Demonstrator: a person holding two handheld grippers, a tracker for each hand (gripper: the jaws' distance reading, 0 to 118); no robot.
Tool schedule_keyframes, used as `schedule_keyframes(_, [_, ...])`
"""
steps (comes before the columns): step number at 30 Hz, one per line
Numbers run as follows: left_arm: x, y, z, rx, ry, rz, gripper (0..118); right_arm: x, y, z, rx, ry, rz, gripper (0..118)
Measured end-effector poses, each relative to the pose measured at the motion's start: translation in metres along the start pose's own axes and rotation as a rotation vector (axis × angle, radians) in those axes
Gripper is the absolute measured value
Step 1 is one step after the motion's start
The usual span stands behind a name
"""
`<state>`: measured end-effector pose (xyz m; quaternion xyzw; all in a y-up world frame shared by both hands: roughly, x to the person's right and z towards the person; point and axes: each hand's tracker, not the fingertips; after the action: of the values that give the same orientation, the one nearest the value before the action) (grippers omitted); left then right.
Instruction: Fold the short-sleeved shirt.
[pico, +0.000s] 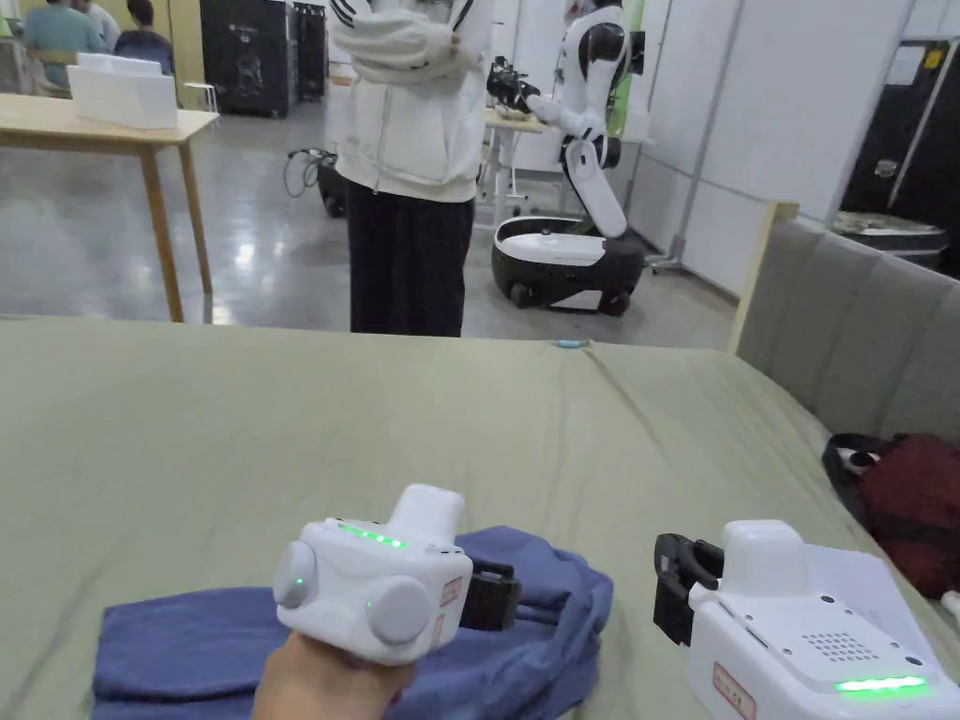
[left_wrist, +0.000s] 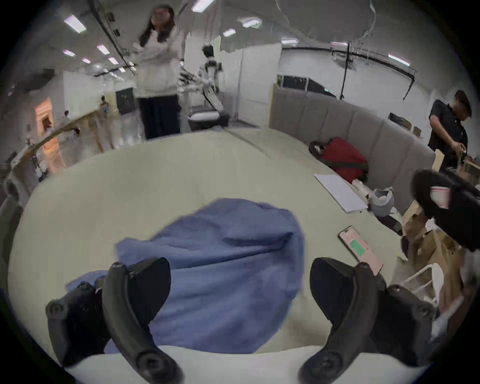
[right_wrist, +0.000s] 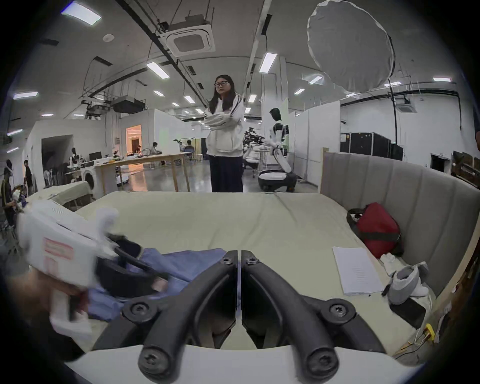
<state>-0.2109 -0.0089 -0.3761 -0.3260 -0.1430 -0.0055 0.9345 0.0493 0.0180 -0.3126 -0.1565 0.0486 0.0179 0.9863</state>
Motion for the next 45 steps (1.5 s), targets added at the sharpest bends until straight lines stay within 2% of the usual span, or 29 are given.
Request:
schedule_keyframes(2, [-0.048,-0.014,0.025,0.027,0.101,0.013,108,-0.014,-0.005,-0.006,-0.012,0.026,-0.005,4])
schedule_keyframes(3, [-0.068,-0.024,0.040,0.036,0.140,0.017,95,-0.023,-0.008,-0.009,-0.021,0.039,-0.006,4])
schedule_keyframes(4, [-0.084,-0.032,0.050,0.043,0.171,0.032,62,-0.031,-0.011,-0.011,-0.027,0.051,0.003,4])
schedule_keyframes(5, [-0.106,-0.038,0.054,0.044,0.219,0.046,10,-0.039,-0.014,-0.013,-0.030,0.056,0.012,4])
schedule_keyframes(6, [-0.124,-0.046,0.057,0.020,0.287,0.062,0,-0.046,-0.017,-0.015,-0.031,0.063,0.020,4])
schedule_keyframes(10, [-0.195,-0.053,0.066,-0.041,0.279,0.196,0,-0.064,-0.023,-0.018,-0.051,0.095,-0.009,4])
schedule_keyframes(12, [-0.229,-0.049,0.058,-0.082,0.358,0.183,0,-0.068,-0.024,-0.018,-0.059,0.090,-0.017,4])
schedule_keyframes(15, [-0.264,-0.042,0.031,-0.173,0.366,0.237,0,-0.067,-0.027,-0.022,-0.077,0.085,-0.017,4])
schedule_keyframes(19, [-0.270,-0.034,-0.015,-0.223,0.360,0.223,0,-0.060,-0.028,-0.030,-0.103,0.074,-0.013,4])
schedule_keyframes(20, [-0.273,-0.031,-0.029,-0.224,0.356,0.224,17,-0.057,-0.028,-0.032,-0.109,0.067,-0.012,4])
schedule_keyframes(21, [-0.263,-0.036,-0.039,-0.251,0.347,0.237,73,-0.054,-0.027,-0.034,-0.114,0.062,-0.012,4])
schedule_keyframes(22, [-0.264,-0.037,-0.049,-0.271,0.350,0.236,113,-0.051,-0.027,-0.036,-0.118,0.057,-0.011,4])
schedule_keyframes(23, [-0.259,-0.033,-0.060,-0.262,0.421,0.224,116,-0.046,-0.027,-0.039,-0.124,0.047,-0.010,4])
schedule_keyframes(24, [-0.258,-0.031,-0.073,-0.264,0.431,0.215,111,-0.042,-0.027,-0.040,-0.127,0.041,-0.009,4])
schedule_keyframes(28, [-0.257,-0.037,-0.101,-0.329,0.484,0.203,111,-0.022,-0.023,-0.051,-0.149,-0.003,-0.031,4])
schedule_keyframes(29, [-0.266,-0.043,-0.098,-0.348,0.503,0.194,106,-0.016,-0.022,-0.058,-0.165,-0.010,-0.036,4])
schedule_keyframes(31, [-0.262,-0.046,-0.100,-0.375,0.464,0.170,56,-0.005,-0.020,-0.077,-0.200,-0.032,-0.037,4])
schedule_keyframes(32, [-0.256,-0.043,-0.097,-0.310,0.383,0.196,31,0.001,-0.017,-0.091,-0.240,-0.045,-0.028,4])
schedule_keyframes(33, [-0.258,-0.047,-0.089,-0.301,0.433,0.177,6,0.007,-0.014,-0.106,-0.273,-0.052,-0.033,4])
schedule_keyframes(35, [-0.247,-0.045,-0.087,-0.296,0.437,0.089,4,0.017,-0.008,-0.141,-0.330,-0.040,-0.059,4])
schedule_keyframes(36, [-0.241,-0.049,-0.084,-0.364,0.362,0.160,3,0.021,-0.004,-0.160,-0.347,-0.051,-0.066,9])
schedule_keyframes(37, [-0.248,-0.052,-0.077,-0.355,0.348,0.171,3,0.025,-0.002,-0.176,-0.366,-0.056,-0.074,25])
schedule_keyframes(38, [-0.248,-0.051,-0.071,-0.332,0.338,0.191,3,0.031,0.001,-0.197,-0.405,-0.057,-0.101,53])
schedule_keyframes(39, [-0.247,-0.050,-0.068,-0.323,0.340,0.193,3,0.036,0.002,-0.216,-0.446,-0.051,-0.134,93])
schedule_keyframes(40, [-0.249,-0.042,-0.065,-0.206,0.412,0.116,3,0.041,0.002,-0.236,-0.493,-0.044,-0.162,109])
schedule_keyframes(41, [-0.253,-0.041,-0.058,-0.202,0.412,0.112,3,0.045,0.000,-0.252,-0.526,-0.036,-0.176,113])
schedule_keyframes(42, [-0.254,-0.040,-0.056,-0.200,0.410,0.112,3,0.048,-0.002,-0.268,-0.536,-0.040,-0.179,111])
schedule_keyframes(45, [-0.254,-0.039,-0.057,-0.262,0.362,0.153,3,0.048,-0.010,-0.298,-0.593,-0.081,-0.128,111])
